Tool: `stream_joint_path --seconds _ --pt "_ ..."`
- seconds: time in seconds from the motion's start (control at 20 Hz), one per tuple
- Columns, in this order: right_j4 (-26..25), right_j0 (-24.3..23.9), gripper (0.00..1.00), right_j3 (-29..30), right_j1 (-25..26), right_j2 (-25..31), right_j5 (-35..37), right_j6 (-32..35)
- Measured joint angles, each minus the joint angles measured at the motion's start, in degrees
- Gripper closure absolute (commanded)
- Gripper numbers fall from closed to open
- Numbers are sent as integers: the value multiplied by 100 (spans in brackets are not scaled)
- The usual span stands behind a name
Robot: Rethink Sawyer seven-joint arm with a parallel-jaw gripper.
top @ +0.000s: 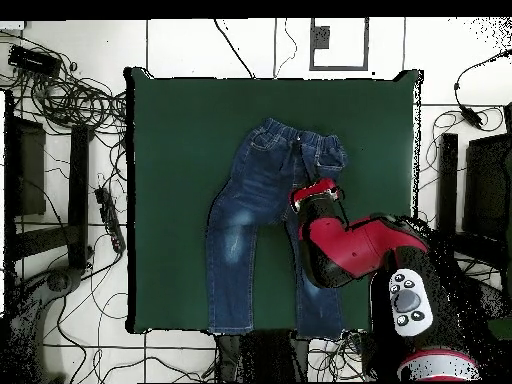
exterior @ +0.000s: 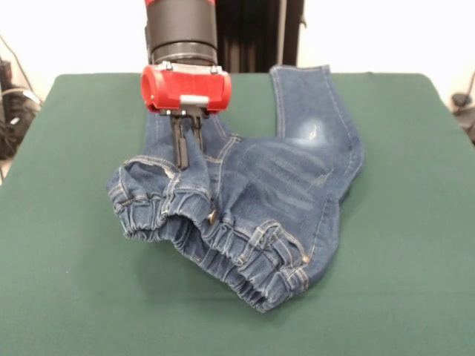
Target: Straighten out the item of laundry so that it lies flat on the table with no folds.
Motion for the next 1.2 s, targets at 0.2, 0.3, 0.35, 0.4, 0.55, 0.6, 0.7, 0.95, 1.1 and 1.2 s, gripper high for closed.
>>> stream_joint_path --seconds 0.2,0.3,0.35,0.4,0.55,0.6,0.7,0.95,1.1,1.2 --pt "169 76 100 1 -1 -110 -190 0" --pt "286 109 100 0 24 -183 -312 0" --pt "403 138 100 0 60 -262 -440 0" --pt "425 143 100 0 71 -276 -480 0" --pt "487 164 100 -1 138 -327 -637 0" --pt "495 169 100 -1 151 -340 -668 0" --pt "503 180 100 -1 173 -376 -769 0" --pt "497 180 100 -1 170 -408 -949 0" --pt "495 180 100 0 170 -408 -1031 0" --pt "495 181 100 0 170 -408 -1043 0"
